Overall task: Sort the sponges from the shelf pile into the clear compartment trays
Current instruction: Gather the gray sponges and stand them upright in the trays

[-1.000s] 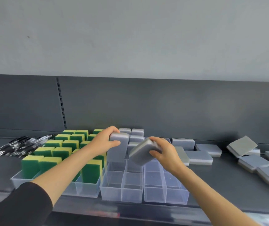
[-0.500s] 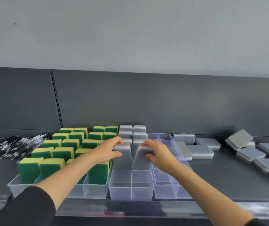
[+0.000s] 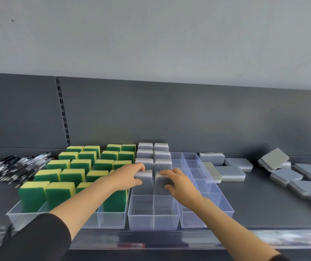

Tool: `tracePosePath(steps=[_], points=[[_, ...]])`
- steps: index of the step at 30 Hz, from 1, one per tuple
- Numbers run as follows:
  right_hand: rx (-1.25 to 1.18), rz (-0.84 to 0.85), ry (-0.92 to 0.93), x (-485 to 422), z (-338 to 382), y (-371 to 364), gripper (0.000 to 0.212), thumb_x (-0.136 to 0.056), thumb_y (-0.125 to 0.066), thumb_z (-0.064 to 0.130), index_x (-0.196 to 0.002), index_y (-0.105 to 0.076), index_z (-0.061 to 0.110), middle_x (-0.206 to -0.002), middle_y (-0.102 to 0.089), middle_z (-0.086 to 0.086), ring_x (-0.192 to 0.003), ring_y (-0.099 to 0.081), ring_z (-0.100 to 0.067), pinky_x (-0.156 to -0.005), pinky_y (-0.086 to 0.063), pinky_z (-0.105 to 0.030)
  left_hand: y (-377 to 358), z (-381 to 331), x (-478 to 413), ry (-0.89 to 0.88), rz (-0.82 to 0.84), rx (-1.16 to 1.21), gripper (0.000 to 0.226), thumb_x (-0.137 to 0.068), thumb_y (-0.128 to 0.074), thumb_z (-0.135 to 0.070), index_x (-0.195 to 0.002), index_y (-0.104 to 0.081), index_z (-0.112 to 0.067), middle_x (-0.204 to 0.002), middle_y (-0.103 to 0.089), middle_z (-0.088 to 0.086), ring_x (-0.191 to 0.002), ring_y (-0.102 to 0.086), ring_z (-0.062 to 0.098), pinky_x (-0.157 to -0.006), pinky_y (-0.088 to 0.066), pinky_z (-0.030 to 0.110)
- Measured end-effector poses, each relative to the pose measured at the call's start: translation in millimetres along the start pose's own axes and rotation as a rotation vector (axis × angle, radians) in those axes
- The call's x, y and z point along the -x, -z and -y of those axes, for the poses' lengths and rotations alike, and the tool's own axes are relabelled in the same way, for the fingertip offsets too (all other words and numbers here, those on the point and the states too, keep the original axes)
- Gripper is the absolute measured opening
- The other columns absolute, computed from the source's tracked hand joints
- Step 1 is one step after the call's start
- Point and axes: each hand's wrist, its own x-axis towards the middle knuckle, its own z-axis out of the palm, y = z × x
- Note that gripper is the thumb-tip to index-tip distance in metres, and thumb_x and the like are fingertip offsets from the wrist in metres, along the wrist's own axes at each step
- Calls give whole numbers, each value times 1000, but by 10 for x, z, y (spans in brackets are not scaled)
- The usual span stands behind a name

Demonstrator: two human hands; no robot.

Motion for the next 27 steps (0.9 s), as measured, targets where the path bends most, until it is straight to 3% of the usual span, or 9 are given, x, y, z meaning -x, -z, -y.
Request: tracePosePath(steps=[5,8,16,22,27], points=[[-5,-12,-4,86,-27,67,58,-92,-53,19,-143,-26,29,-140,-38,-1,-119,-47,-20,-98,-41,-27,56,-39,14,-14,-27,-14,50,-83,-64,-28,-128,-43,-21,-134,-46,-2,-118,-45,14,-100,-42,32],[-9,-38,-20,140,-99,155,63,-91,-55,25,-145,-21,28,-145,-35,-1,-125,-44,-19,-101,-39,-29,89,-134,16,-42,-68,-20,57,-84,-62,-32,-135,-38,-22,-142,-40,-2,-130,-36,15,-105,-38,35],[26,-93,-95,380,-452,463,58,-93,-52,30,-144,-27,19,-147,-32,0,-131,-40,-17,-105,-34,-27,-38,-526,-126,-111,-75,-69,56,-89,-57,-36,-139,-36,-21,-145,-38,-2,-134,-34,16,-108,-36,35],[46,-121,-173,643,-806,667,56,-93,-52,30,-143,-29,18,-144,-35,0,-121,-47,-17,-98,-37,-24,-198,-883,-312,-140,-27,-65,58,-89,-56,-36,-141,-35,-20,-145,-37,-1,-136,-31,16,-110,-32,35],[60,-147,-223,865,-1124,857,55,-93,-52,29,-143,-30,18,-143,-36,0,-128,-40,-17,-101,-36,-25,-368,-1252,-485,-178,9,-69,56,-89,-55,-35,-140,-36,-19,-143,-39,-1,-135,-32,16,-110,-33,35]])
